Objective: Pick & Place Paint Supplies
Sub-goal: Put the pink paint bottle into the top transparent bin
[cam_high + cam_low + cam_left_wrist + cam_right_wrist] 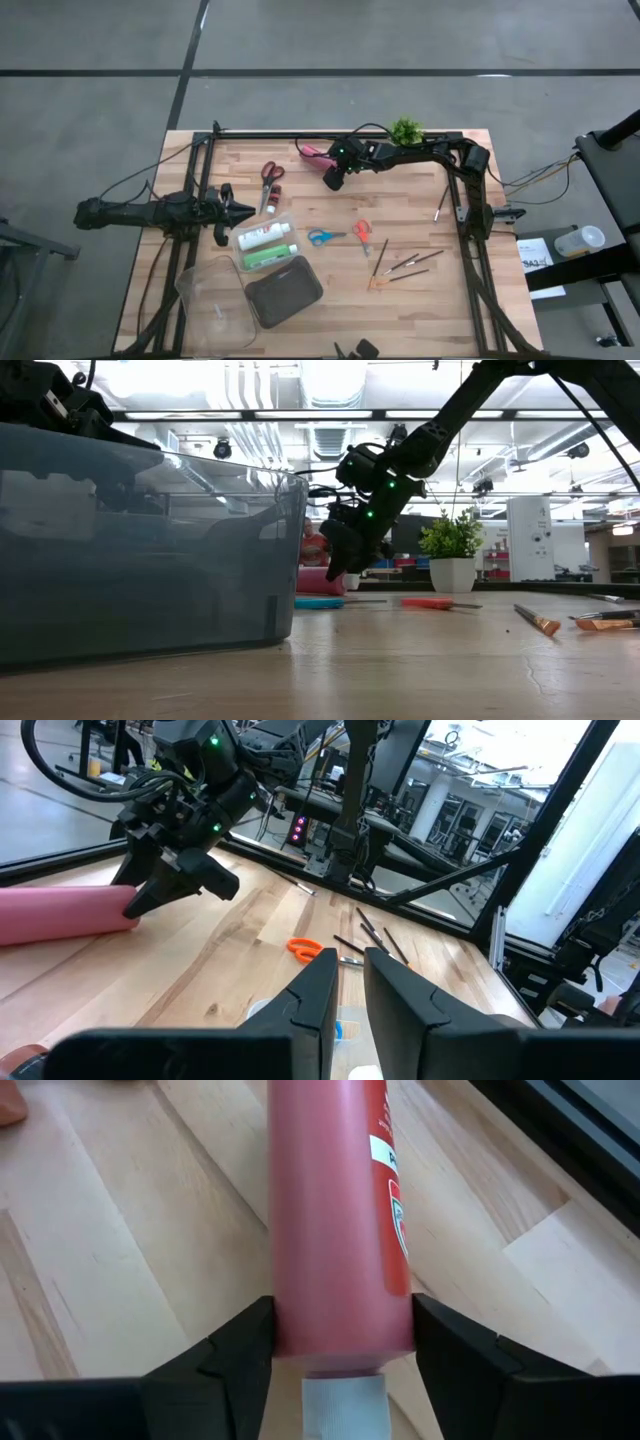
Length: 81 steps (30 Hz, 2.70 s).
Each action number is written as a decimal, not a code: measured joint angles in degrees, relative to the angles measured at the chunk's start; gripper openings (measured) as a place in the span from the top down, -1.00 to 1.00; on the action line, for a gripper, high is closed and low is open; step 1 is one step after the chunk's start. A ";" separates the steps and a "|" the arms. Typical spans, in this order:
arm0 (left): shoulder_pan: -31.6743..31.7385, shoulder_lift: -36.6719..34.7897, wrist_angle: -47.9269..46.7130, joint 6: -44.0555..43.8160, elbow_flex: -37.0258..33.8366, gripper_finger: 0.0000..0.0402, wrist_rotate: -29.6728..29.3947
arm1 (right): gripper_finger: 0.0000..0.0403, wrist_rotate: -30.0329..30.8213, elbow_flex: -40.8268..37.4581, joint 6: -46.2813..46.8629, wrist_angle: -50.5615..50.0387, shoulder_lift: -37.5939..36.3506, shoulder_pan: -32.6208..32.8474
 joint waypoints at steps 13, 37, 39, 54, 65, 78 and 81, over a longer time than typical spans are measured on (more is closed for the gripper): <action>0.00 0.00 0.00 0.00 0.00 0.69 0.02 | 0.02 -0.37 0.31 0.22 -0.34 -0.27 0.10; 0.00 0.99 -0.02 0.00 -0.01 0.69 0.02 | 0.02 -0.31 -0.02 -3.14 -9.58 -9.44 8.40; 0.00 0.92 -0.02 0.00 -0.02 0.69 0.02 | 0.03 -0.26 -0.02 -4.23 -10.18 -10.66 9.81; 0.00 2.42 -0.02 0.00 0.00 0.69 0.00 | 0.03 -0.29 -0.11 -11.90 -13.05 -17.78 21.51; 0.00 2.64 -0.02 0.00 0.00 0.69 0.02 | 0.03 -0.28 -0.09 -13.23 -12.41 -19.56 27.81; 0.00 2.64 -0.02 0.00 -0.01 0.69 0.02 | 0.03 -0.26 3.26 -15.34 -8.58 -15.46 31.73; 0.00 2.66 0.00 0.00 0.00 0.69 0.01 | 0.03 -0.26 5.50 -16.81 -8.87 -13.40 32.07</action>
